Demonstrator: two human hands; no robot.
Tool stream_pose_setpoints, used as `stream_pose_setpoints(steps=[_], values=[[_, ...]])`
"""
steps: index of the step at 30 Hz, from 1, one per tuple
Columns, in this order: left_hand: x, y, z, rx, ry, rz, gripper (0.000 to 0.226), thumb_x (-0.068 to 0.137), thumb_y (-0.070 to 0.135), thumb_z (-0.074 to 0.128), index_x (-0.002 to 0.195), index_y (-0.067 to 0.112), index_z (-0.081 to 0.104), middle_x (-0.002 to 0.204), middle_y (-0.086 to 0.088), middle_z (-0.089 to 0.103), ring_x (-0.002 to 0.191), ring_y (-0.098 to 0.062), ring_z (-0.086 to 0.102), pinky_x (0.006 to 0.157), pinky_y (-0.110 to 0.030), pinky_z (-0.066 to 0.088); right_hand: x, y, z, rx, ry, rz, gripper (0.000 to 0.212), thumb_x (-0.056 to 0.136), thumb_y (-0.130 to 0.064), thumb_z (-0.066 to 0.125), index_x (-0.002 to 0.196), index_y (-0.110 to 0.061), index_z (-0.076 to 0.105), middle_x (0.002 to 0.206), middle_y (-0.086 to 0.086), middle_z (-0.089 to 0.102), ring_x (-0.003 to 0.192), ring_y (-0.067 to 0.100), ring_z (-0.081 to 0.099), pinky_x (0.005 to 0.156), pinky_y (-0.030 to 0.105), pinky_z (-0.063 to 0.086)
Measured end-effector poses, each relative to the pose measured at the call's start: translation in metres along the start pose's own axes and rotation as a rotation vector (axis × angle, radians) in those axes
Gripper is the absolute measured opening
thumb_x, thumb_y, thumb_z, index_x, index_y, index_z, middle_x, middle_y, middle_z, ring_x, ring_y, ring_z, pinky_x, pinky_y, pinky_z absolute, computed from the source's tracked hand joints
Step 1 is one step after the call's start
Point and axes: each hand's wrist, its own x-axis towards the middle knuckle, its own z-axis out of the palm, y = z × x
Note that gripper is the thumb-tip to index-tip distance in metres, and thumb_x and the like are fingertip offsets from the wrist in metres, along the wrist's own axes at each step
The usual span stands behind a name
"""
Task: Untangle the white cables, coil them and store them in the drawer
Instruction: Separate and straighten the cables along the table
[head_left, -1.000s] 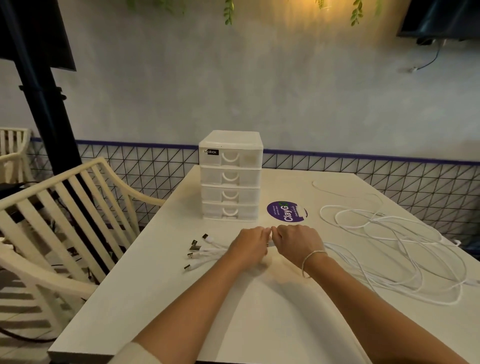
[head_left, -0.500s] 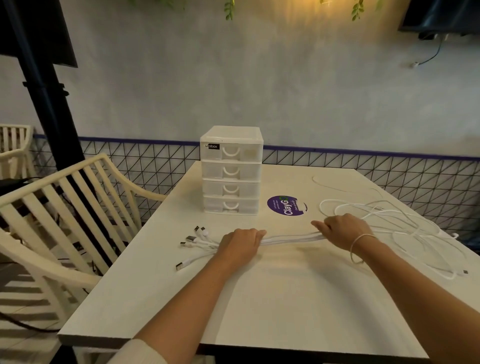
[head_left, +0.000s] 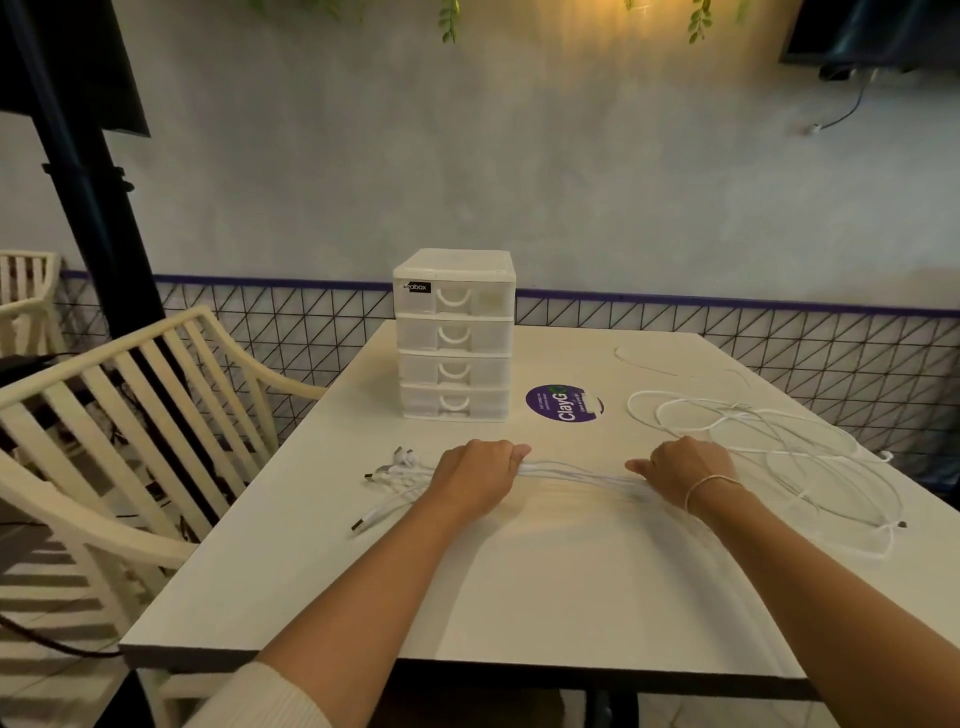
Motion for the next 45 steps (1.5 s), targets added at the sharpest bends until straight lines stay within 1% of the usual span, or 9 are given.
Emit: stream_pose_setpoints(steps=[4,8,11,19,24,30,34,37,45], values=[[-0.001,-0.001,-0.003,0.003,0.005,0.006,0.051,0.103,0.040,0.018,0.116,0.009,0.056,0.115,-0.013,0.063,0.109,-0.033,0.055,0.087,-0.036,0.040,-0.002,-0.043,-0.008,0.265,-0.021,-0.115,0.046,0.100,-0.042,0.029,0.099,-0.008,0.061,0.107,0.014,0.064,0.102,0.031,0.057,0.078,0.032,0.039],[-0.001,-0.004,-0.006,-0.017,0.024,0.002,0.049,0.103,0.041,0.019,0.119,0.012,0.055,0.116,-0.013,0.063,0.110,-0.032,0.055,0.087,-0.035,0.039,-0.010,-0.075,-0.018,0.824,-0.221,-0.164,0.049,0.100,-0.040,0.031,0.068,-0.014,0.058,0.063,0.003,0.057,0.052,0.016,0.051,0.057,0.023,0.041],[0.004,-0.010,-0.007,-0.036,0.034,-0.025,0.047,0.103,0.040,0.020,0.120,0.014,0.055,0.116,-0.012,0.063,0.109,-0.032,0.055,0.087,-0.035,0.040,-0.010,-0.072,-0.020,0.960,-0.241,-0.233,0.043,0.098,-0.036,0.040,0.065,-0.020,0.062,0.056,-0.002,0.049,0.051,0.012,0.040,0.054,0.020,0.034],[0.002,-0.006,-0.010,0.012,0.059,0.064,0.044,0.102,0.039,0.022,0.125,0.020,0.054,0.117,-0.007,0.064,0.108,-0.029,0.056,0.087,-0.034,0.041,-0.013,-0.069,-0.030,0.694,-0.337,-0.365,0.038,0.096,-0.028,0.045,0.060,-0.023,0.059,0.056,-0.006,0.047,0.055,0.007,0.041,0.056,0.017,0.034],[-0.006,0.006,-0.007,0.078,0.056,0.163,0.044,0.102,0.040,0.023,0.122,0.017,0.056,0.116,-0.006,0.065,0.107,-0.029,0.058,0.085,-0.034,0.041,-0.006,-0.068,-0.024,0.571,-0.170,-0.307,0.034,0.095,-0.027,0.046,0.070,-0.014,0.064,0.068,-0.003,0.056,0.074,0.015,0.045,0.057,0.018,0.031],[0.002,-0.007,-0.010,0.011,0.069,0.030,0.044,0.102,0.041,0.023,0.123,0.019,0.055,0.115,-0.008,0.064,0.108,-0.030,0.057,0.085,-0.034,0.041,-0.014,-0.073,-0.029,0.535,-0.037,-0.396,0.036,0.094,-0.024,0.045,0.069,-0.018,0.070,0.063,-0.007,0.053,0.054,0.004,0.042,0.054,0.011,0.029],[-0.005,0.000,-0.014,-0.045,0.070,0.127,0.038,0.100,0.039,0.031,0.092,0.017,0.061,0.096,-0.008,0.067,0.088,-0.028,0.057,0.072,-0.032,0.037,-0.011,-0.064,-0.031,0.622,0.020,-0.278,0.035,0.096,-0.024,0.046,0.081,-0.007,0.072,0.054,-0.015,0.046,0.054,0.005,0.042,0.052,0.011,0.031],[-0.009,-0.001,-0.013,-0.085,0.055,0.148,0.036,0.098,0.039,0.035,0.075,0.016,0.052,0.082,-0.010,0.065,0.072,-0.024,0.049,0.065,-0.030,0.034,-0.010,-0.067,-0.032,0.644,0.063,-0.224,0.041,0.096,-0.026,0.047,0.058,-0.016,0.058,0.053,-0.009,0.044,0.060,0.014,0.042,0.050,0.012,0.028],[-0.007,-0.010,-0.020,-0.081,0.052,0.010,0.037,0.102,0.033,0.028,0.094,0.016,0.059,0.098,-0.008,0.064,0.091,-0.027,0.055,0.073,-0.034,0.039,-0.019,-0.078,-0.027,0.593,0.118,-0.279,0.039,0.098,-0.031,0.039,0.066,-0.016,0.054,0.068,0.004,0.061,0.068,0.020,0.050,0.061,0.026,0.035]])
